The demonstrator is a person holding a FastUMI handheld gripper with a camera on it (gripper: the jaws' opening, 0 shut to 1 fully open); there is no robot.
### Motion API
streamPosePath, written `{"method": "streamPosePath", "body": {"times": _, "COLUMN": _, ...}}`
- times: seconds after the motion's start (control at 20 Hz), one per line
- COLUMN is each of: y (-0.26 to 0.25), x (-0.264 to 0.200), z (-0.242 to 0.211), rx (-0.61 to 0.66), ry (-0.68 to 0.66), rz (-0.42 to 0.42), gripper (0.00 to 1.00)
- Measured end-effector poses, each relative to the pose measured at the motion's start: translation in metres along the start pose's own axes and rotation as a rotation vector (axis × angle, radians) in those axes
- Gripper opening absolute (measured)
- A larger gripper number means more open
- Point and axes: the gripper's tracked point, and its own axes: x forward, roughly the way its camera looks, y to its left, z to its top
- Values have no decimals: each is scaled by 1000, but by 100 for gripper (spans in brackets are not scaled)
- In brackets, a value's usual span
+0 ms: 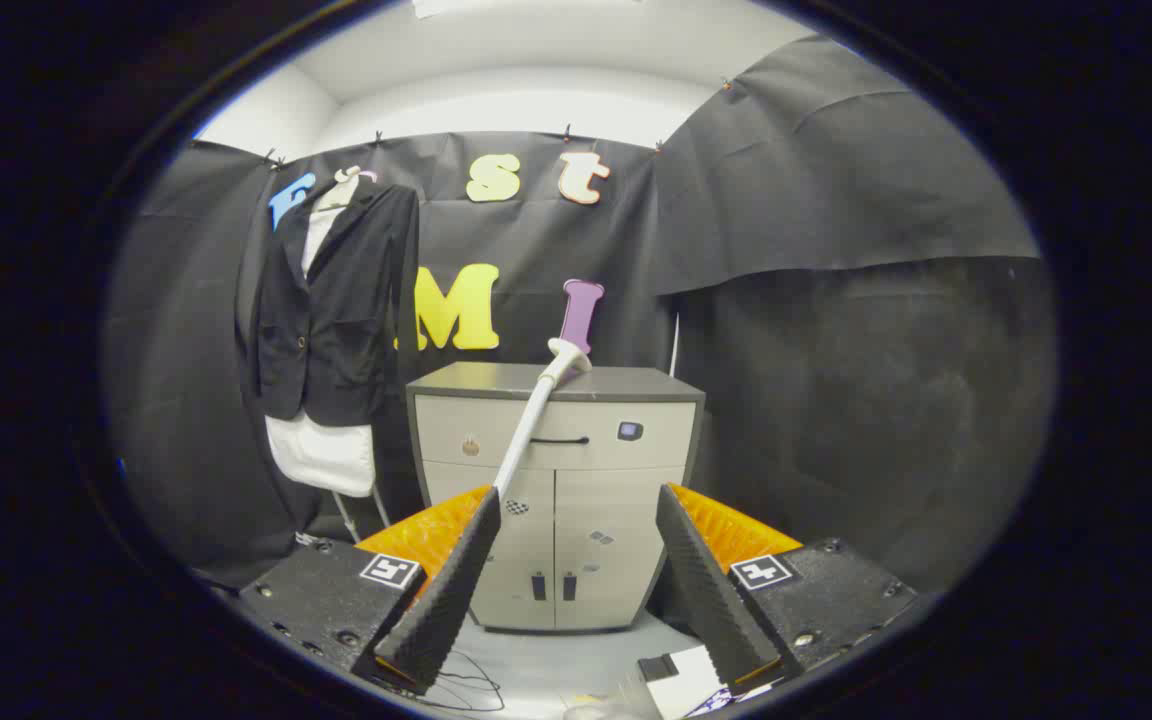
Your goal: Iron the clothes twice with a garment steamer, once on the left side and once on the right side.
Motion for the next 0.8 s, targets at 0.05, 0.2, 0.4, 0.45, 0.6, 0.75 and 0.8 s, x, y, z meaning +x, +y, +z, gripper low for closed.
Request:
{"method": "streamPosePath", "body": {"times": 0.05, "y": 2, "x": 1, "z": 0, "rx": 1, "ry": 3, "rz": 1, "gripper": 98}}
{"method": "streamPosePath", "body": {"times": 0.2, "y": 8, "x": 3, "z": 1, "rx": -23, "ry": 4, "rz": 5, "gripper": 98}}
{"method": "streamPosePath", "body": {"times": 0.4, "y": 17, "x": 3, "z": 3, "rx": -31, "ry": 6, "rz": 10, "gripper": 98}}
{"method": "streamPosePath", "body": {"times": 0.45, "y": 17, "x": 3, "z": 4, "rx": -30, "ry": 3, "rz": 6, "gripper": 98}}
{"method": "streamPosePath", "body": {"times": 0.6, "y": 24, "x": 2, "z": 6, "rx": -33, "ry": 4, "rz": 2, "gripper": 98}}
{"method": "streamPosePath", "body": {"times": 0.75, "y": 31, "x": 1, "z": 7, "rx": -37, "ry": -1, "rz": 4, "gripper": 98}}
{"method": "streamPosePath", "body": {"times": 0.8, "y": 33, "x": 2, "z": 8, "rx": -34, "ry": -3, "rz": 2, "gripper": 98}}
